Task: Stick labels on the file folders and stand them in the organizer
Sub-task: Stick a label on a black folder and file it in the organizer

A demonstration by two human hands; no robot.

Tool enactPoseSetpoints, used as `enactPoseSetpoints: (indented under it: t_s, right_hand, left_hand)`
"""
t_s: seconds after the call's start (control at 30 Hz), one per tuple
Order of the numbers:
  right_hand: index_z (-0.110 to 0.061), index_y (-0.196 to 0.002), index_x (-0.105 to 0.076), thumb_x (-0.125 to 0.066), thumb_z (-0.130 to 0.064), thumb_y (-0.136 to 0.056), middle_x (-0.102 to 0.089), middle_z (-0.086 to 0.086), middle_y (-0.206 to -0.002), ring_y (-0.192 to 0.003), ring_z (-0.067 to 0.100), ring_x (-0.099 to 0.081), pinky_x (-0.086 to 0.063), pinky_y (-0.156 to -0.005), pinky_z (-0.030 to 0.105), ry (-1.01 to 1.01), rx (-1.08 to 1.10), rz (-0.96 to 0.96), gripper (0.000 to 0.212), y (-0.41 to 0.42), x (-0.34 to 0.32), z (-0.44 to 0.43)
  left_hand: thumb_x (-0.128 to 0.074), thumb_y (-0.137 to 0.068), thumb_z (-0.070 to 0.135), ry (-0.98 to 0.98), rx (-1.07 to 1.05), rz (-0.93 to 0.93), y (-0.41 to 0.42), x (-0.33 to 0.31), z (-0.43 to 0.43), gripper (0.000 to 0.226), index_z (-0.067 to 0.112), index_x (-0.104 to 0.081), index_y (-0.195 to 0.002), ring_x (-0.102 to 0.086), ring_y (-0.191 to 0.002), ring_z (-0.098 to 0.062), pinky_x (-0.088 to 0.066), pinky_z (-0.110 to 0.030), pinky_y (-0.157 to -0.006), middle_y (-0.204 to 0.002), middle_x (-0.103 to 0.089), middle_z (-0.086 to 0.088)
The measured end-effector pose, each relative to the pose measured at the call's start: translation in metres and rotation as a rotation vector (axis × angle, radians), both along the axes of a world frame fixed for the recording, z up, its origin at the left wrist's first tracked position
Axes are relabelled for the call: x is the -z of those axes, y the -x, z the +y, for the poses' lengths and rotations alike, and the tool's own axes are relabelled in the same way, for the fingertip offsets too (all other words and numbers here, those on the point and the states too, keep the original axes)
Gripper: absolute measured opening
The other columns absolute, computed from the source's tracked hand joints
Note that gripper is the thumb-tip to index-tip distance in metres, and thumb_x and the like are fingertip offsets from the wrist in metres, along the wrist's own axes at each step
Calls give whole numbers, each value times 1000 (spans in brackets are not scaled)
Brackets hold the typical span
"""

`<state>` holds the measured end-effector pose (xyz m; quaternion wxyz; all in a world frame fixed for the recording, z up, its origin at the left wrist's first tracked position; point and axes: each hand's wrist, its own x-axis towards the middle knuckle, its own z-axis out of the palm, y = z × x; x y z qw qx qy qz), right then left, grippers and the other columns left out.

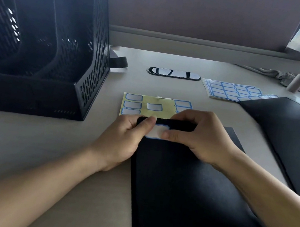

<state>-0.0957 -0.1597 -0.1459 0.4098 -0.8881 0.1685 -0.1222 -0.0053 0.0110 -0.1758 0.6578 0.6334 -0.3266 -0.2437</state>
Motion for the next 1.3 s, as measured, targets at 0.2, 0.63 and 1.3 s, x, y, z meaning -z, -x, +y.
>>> enactPoseSetpoints:
  t_s: [0.2,0.63,1.3]
  right_hand:
    - [-47,-79,-70,-61,-78,-53,-71,-15,-69,-78,12,-63,-48,-94,49,20,14,-28,42,-3,-1,6]
    - [-39,-97,-69,-67,-70,-68,-71,-19,-102,-103,7,-62,-45,-102,40,103,-20,13,43,4,-5,-1]
    - [-16,-87,-77,-68,-39,-91,-77,7,-84,-73,23,-71,-57,-77,39,-245,227,-16,25,103,-34,-45]
  left_hand:
    - [-54,-86,59,-36,0,-105,-1,2,0,71,-12,-47,-84,-39,-77,-24,-34,-43,-70,-76,-45,-11]
    - [-59,-87,31,-87,-63,-129,5,2,0,25,14,-73,-99,-69,-100,-32,-51,-53,-95,-101,-74,-12]
    - [-60,-92,38,146,-617,-493,9,-62,29,37,11,-50,-69,-42,-59,-3,-42,-32,-59,-63,-43,14]
